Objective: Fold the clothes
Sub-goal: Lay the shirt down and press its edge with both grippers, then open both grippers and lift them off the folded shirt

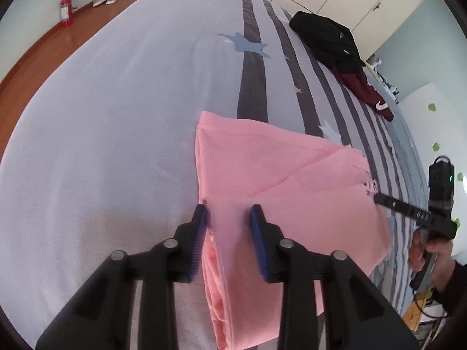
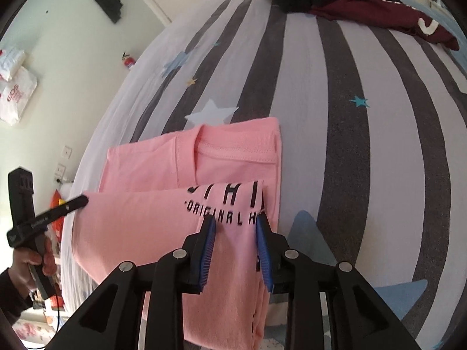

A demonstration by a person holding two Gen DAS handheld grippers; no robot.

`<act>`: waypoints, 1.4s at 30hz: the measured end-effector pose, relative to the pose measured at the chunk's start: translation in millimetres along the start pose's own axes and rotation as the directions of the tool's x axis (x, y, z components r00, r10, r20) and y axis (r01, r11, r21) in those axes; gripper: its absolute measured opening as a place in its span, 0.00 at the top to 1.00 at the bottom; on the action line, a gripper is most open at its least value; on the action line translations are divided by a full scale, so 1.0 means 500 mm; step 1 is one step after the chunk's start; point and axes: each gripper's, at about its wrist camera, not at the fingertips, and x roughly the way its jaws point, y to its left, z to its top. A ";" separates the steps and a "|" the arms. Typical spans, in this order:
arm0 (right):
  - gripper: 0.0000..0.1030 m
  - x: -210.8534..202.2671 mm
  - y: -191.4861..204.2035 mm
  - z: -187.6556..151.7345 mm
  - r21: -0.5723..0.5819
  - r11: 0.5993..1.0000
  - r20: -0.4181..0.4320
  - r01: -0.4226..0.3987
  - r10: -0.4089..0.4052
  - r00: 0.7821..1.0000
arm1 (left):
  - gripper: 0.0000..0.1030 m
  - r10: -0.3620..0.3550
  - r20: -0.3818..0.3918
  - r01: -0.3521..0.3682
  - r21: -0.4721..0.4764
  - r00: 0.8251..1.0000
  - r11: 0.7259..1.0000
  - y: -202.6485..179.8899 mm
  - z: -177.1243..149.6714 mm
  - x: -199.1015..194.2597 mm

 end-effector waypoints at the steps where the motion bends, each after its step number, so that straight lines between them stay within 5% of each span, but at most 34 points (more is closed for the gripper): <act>1: 0.74 0.004 0.000 0.001 0.004 1.000 0.000 -0.001 0.001 1.000 | 0.77 -0.001 0.001 0.001 0.001 1.000 1.000 -0.001 -0.002 0.000; 6: 0.76 0.027 -0.007 0.000 0.026 1.000 -0.015 0.007 -0.007 1.000 | 0.78 -0.004 0.006 0.004 -0.018 1.000 1.000 0.004 -0.013 -0.002; 9: 0.95 0.020 0.003 -0.001 0.006 1.000 0.013 0.027 -0.027 1.000 | 0.87 0.008 0.018 -0.008 0.000 1.000 1.000 -0.002 -0.017 -0.009; 11: 0.96 0.007 0.017 -0.001 -0.011 0.999 0.037 0.042 -0.042 0.998 | 0.90 0.010 0.033 -0.011 0.010 0.999 1.000 -0.002 -0.016 -0.023; 20: 0.97 -0.074 0.057 0.044 -0.009 0.997 0.187 0.076 -0.073 0.980 | 0.93 -0.013 0.128 0.011 0.018 0.992 1.000 -0.017 0.070 -0.079; 28: 0.97 -0.028 0.010 0.104 0.003 0.991 0.154 0.133 -0.132 0.979 | 0.93 0.042 0.082 -0.047 0.051 0.996 0.998 -0.016 0.138 0.031; 42: 0.97 0.026 -0.024 0.099 0.014 0.990 0.107 0.143 -0.143 0.984 | 0.93 0.097 0.117 -0.101 0.027 0.988 0.995 0.019 0.100 0.053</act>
